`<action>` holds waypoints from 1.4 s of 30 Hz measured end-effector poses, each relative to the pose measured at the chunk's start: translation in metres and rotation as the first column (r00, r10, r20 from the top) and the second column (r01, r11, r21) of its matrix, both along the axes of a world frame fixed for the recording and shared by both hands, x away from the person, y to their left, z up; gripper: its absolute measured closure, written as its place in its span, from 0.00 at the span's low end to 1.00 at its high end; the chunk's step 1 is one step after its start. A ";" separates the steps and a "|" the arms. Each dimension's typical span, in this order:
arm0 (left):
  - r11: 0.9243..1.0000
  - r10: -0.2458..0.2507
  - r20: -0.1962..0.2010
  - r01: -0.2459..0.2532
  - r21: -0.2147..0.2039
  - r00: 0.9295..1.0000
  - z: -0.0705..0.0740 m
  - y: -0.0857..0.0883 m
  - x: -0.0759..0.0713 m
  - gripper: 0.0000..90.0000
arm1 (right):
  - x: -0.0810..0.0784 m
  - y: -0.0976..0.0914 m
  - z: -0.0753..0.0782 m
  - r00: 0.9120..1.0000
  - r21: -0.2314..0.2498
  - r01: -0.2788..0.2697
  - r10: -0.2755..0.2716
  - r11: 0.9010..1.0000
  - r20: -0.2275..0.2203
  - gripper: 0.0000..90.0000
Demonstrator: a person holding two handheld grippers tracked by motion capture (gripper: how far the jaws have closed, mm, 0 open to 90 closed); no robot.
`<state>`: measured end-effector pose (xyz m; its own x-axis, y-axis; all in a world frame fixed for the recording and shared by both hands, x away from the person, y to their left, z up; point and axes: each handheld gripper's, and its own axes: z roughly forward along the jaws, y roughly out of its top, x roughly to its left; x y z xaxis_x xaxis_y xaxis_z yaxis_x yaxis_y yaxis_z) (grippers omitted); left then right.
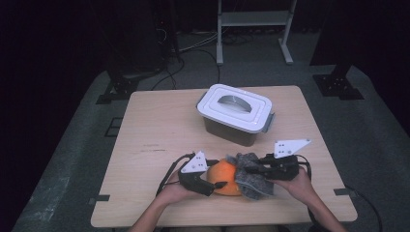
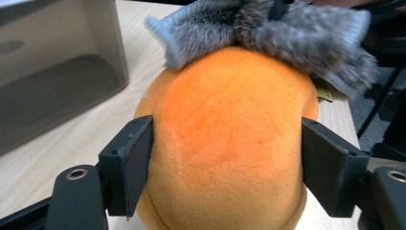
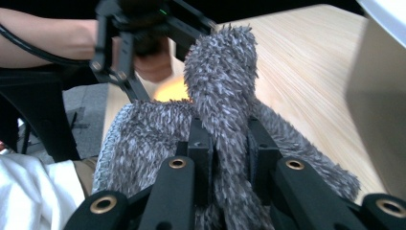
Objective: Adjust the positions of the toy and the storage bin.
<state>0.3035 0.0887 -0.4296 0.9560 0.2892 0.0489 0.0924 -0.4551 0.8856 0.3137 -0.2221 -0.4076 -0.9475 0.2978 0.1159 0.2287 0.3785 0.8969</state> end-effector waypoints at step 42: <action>0.999 0.032 0.033 -0.033 0.030 0.999 0.003 -0.005 -0.004 0.35 | -0.007 0.031 0.027 0.995 -0.071 -0.052 0.058 0.996 0.085 0.84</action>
